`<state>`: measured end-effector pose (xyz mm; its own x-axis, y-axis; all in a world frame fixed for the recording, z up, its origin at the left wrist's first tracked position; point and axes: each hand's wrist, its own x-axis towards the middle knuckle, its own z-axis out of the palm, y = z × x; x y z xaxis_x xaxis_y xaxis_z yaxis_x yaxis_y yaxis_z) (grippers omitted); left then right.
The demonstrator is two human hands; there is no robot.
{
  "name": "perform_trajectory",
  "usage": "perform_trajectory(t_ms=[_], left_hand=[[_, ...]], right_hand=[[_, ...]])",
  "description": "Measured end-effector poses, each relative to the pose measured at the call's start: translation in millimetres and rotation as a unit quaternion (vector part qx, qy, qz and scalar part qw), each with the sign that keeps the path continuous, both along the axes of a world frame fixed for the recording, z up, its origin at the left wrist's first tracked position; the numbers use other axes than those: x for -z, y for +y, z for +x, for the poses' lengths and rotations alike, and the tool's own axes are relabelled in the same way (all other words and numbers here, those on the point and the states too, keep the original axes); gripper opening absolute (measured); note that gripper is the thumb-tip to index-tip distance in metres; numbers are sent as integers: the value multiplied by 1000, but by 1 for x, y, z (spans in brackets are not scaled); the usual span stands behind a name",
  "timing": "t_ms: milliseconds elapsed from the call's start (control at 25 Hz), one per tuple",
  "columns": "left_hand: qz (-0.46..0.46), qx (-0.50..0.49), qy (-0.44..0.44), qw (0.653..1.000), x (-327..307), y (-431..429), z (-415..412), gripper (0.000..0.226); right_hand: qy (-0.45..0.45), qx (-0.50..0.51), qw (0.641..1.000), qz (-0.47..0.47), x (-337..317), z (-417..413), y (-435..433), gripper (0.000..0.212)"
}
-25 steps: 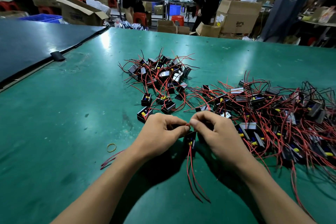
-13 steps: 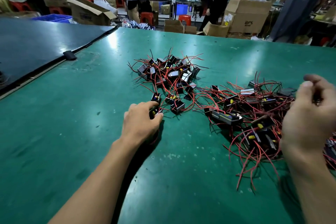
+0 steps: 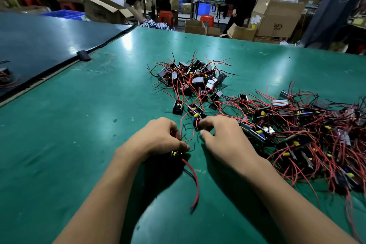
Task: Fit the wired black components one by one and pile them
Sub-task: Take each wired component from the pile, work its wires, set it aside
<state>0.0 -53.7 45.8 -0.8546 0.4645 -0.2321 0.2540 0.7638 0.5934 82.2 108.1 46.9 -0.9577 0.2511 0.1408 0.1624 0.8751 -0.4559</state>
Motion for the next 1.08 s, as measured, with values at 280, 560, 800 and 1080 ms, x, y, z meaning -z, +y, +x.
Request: perform_trajectory(t_ms=[280,560,800,1080], left_hand=[[70,-62,-24,995,1,-10,-12,24],[122,-119,-27,985,6,-13,-19,20],[190,-175,-7,966,12,-15,-25,14],[270,-145,5,952,8,-16,-25,16]], right_hand=[[56,80,995,-29,-8,-47,3,33],[-33,94,994,32,-18,-69,16,31],[19,163,971,176,-39,-85,22,31],[-43,40,998,30,-12,-119,-24,30]])
